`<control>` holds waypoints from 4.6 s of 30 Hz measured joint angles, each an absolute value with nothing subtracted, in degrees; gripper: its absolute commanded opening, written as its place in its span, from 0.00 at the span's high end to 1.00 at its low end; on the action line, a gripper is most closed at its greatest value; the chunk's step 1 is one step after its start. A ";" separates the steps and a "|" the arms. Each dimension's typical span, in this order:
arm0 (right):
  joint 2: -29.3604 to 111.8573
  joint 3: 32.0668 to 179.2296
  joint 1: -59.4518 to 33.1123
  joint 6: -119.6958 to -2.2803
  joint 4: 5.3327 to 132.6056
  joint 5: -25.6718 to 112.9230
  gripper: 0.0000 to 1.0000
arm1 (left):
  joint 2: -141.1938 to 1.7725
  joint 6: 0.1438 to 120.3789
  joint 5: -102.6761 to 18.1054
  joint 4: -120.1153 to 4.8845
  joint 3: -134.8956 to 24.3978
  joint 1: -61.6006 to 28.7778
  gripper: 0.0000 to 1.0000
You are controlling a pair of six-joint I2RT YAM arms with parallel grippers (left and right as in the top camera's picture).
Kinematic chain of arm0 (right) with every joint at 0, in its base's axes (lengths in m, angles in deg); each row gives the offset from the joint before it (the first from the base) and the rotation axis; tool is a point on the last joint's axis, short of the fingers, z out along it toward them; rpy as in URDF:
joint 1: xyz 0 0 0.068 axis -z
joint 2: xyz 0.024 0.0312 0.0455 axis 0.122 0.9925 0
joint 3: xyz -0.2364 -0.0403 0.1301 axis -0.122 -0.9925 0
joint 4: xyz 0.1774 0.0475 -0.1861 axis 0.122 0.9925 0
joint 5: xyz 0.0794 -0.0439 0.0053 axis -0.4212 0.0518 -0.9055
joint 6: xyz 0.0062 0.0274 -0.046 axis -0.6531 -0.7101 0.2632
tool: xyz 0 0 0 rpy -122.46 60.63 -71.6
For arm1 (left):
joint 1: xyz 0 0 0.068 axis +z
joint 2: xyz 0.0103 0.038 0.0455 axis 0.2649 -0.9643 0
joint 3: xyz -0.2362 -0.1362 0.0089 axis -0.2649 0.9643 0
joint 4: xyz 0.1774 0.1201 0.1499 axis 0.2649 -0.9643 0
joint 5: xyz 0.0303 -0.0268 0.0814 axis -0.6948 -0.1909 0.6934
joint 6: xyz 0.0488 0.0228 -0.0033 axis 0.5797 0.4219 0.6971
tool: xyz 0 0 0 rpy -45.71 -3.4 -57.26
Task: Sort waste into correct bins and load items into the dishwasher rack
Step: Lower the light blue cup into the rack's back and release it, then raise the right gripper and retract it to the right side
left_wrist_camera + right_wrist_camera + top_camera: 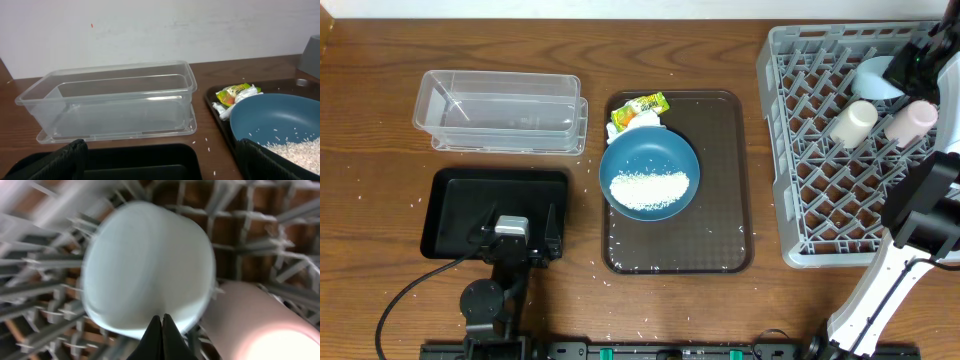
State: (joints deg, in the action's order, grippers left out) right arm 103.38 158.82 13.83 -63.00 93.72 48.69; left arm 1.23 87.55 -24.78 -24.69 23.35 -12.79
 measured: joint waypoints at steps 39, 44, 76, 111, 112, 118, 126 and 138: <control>102.74 158.82 15.10 -65.86 85.46 40.62 0.99 | 1.23 87.55 -24.78 -24.67 23.35 -12.79 0.04; 103.01 158.82 14.36 -65.86 83.41 38.59 0.99 | 1.23 87.55 -24.78 -24.67 23.35 -12.79 0.04; 99.75 158.90 16.00 -67.55 93.46 48.86 0.99 | 1.23 87.55 -24.78 -24.69 23.35 -12.79 0.03; 99.70 158.88 -23.17 -54.04 99.08 37.17 0.01 | 1.23 87.55 -24.78 -24.67 23.35 -12.79 0.04; 99.70 158.88 -23.89 -54.04 99.14 38.63 0.01 | 1.23 87.55 -24.78 -24.69 23.35 -12.79 0.04; 99.70 158.88 -26.14 -54.04 99.47 51.02 0.01 | 1.23 87.55 -24.78 -24.67 23.35 -12.79 0.03; 99.70 158.88 -20.50 -59.55 102.51 61.71 0.01 | 1.23 87.55 -24.78 -24.69 23.35 -12.79 0.04; 99.70 158.88 -3.50 -66.91 105.70 58.32 0.01 | 1.23 87.55 -24.78 -24.67 23.35 -12.79 0.04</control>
State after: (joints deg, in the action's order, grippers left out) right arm 99.70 158.88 -3.50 -66.91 105.70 58.32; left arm 1.23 87.55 -24.78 -24.67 23.35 -12.79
